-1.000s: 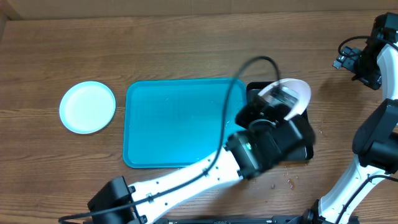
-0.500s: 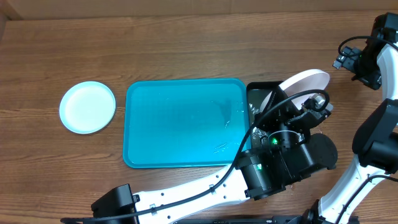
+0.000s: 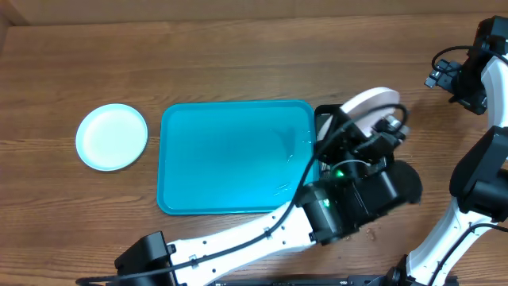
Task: Clean dirty plates on tray and stack at the side
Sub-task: 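Lift the white plate with left gripper and tilt it over the black tray, then carry the white plate left and set it onto the plate stack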
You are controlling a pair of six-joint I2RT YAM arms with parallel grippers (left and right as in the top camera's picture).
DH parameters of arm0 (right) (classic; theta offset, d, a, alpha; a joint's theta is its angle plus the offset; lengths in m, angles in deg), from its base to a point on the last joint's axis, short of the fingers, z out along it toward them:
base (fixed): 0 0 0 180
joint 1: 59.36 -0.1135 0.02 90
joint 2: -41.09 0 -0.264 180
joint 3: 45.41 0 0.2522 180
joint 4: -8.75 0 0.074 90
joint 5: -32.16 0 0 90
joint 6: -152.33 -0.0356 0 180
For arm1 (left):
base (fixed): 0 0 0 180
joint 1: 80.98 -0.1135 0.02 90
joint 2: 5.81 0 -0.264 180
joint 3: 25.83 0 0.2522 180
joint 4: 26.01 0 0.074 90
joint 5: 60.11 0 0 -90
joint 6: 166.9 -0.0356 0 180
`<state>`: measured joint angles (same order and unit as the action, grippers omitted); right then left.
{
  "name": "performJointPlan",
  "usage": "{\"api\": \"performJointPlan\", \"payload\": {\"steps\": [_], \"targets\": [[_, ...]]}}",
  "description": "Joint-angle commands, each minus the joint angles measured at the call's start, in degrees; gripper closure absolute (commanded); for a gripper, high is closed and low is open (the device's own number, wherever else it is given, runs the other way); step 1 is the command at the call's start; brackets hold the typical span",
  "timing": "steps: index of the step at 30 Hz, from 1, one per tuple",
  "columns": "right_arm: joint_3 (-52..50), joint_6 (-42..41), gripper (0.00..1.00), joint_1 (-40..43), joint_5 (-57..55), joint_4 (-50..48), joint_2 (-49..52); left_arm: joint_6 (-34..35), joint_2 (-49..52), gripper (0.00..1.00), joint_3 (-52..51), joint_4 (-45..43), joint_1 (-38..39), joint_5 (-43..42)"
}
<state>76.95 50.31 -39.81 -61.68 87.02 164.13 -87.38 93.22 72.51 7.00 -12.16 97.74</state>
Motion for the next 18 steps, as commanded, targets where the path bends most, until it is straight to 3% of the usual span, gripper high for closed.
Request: {"api": "performJointPlan", "payload": {"steps": [1,5,11,13,18], "targets": [[0.70,-0.44,0.00,0.07,-0.13,-0.17,-1.53,18.78,-0.85,0.96,0.98,7.19,-3.19,-9.07],[0.70,-0.44,0.00,0.07,-0.13,-0.17,-1.53,32.98,-0.87,0.96,0.98,17.11,-9.35,-24.59],[0.70,-0.44,0.00,0.07,-0.13,-0.17,-1.53,57.90,-0.90,0.96,0.98,28.04,-22.49,-30.75],[0.70,-0.44,0.00,0.07,-0.13,-0.17,-1.53,61.75,-0.90,0.96,0.98,30.38,-27.98,-33.38],[0.70,-0.44,0.00,0.07,-0.13,-0.17,-1.53,61.61,-0.90,0.96,0.98,32.39,-40.83,-43.56]]}}
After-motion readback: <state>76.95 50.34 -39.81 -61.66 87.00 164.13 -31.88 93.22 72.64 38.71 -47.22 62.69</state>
